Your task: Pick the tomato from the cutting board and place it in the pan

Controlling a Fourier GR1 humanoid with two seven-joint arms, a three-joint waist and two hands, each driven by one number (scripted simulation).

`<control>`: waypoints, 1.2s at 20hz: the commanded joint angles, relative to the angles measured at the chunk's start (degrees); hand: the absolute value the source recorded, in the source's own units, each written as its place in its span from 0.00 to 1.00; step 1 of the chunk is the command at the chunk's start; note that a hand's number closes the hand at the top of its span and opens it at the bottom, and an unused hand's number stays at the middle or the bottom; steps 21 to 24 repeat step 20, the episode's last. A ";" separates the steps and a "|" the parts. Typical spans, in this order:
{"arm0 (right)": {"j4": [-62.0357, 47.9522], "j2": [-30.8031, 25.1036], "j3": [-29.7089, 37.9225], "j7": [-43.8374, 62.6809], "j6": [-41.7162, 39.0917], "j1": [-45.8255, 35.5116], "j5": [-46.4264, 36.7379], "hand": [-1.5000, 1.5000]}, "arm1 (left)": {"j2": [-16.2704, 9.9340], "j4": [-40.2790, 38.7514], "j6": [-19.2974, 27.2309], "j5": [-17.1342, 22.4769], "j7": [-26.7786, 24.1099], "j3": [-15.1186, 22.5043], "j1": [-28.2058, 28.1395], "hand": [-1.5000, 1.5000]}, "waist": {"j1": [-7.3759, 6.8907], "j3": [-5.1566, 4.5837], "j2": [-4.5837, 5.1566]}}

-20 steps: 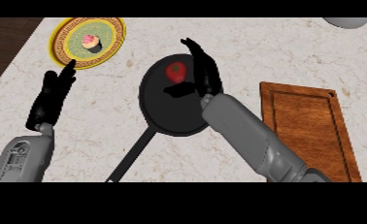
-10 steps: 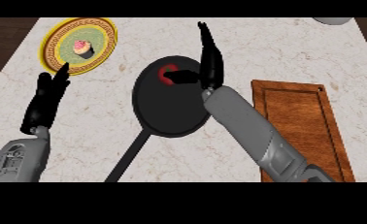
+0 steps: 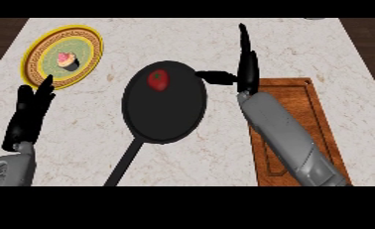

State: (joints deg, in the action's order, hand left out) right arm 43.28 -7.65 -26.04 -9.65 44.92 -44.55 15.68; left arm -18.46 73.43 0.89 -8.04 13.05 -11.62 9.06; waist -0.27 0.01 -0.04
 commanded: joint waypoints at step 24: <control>43.95 -33.06 17.57 -2.35 -28.39 43.97 6.16 0.00 | 0.90 4.60 -0.82 0.29 2.68 -1.09 -2.65 0.50 | 0.93 -0.01 -0.12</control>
